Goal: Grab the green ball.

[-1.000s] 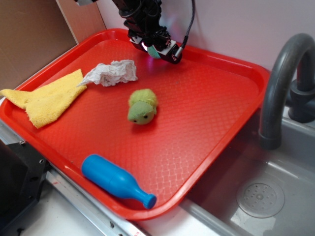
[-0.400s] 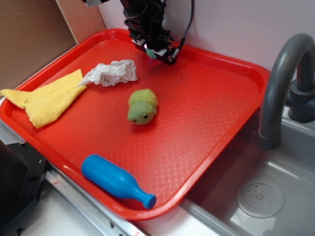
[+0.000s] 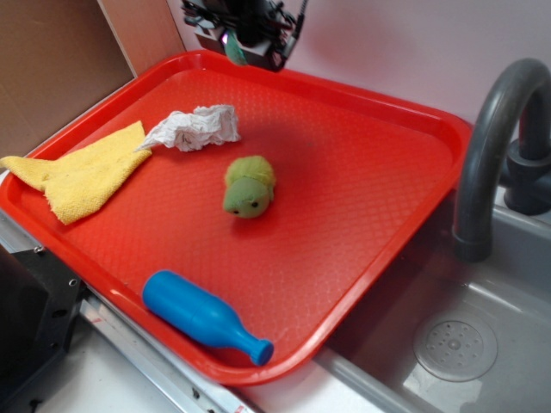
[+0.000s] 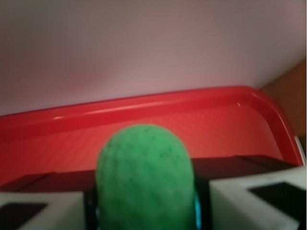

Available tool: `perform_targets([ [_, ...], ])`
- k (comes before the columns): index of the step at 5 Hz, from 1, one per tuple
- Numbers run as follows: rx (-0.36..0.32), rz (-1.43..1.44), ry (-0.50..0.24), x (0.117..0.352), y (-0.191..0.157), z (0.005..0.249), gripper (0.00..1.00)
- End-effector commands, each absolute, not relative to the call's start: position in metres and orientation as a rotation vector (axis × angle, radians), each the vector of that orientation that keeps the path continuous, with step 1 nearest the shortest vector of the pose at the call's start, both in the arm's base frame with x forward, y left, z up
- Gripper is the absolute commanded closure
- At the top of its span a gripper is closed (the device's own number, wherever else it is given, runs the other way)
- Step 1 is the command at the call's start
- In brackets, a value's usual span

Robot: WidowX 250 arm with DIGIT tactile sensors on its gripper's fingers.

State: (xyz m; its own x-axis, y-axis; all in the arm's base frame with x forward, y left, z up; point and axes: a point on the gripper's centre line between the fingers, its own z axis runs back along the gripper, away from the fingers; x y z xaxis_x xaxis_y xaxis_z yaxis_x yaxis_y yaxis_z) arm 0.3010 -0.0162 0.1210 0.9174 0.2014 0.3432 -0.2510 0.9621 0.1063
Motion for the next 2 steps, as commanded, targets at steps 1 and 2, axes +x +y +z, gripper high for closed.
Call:
perform_targets([
  [1, -0.131, 0.260, -0.277, 0.240, -0.015, 0.197, 1.00],
  [2, -0.123, 0.281, -0.245, 0.225, -0.016, 0.201, 1.00],
])
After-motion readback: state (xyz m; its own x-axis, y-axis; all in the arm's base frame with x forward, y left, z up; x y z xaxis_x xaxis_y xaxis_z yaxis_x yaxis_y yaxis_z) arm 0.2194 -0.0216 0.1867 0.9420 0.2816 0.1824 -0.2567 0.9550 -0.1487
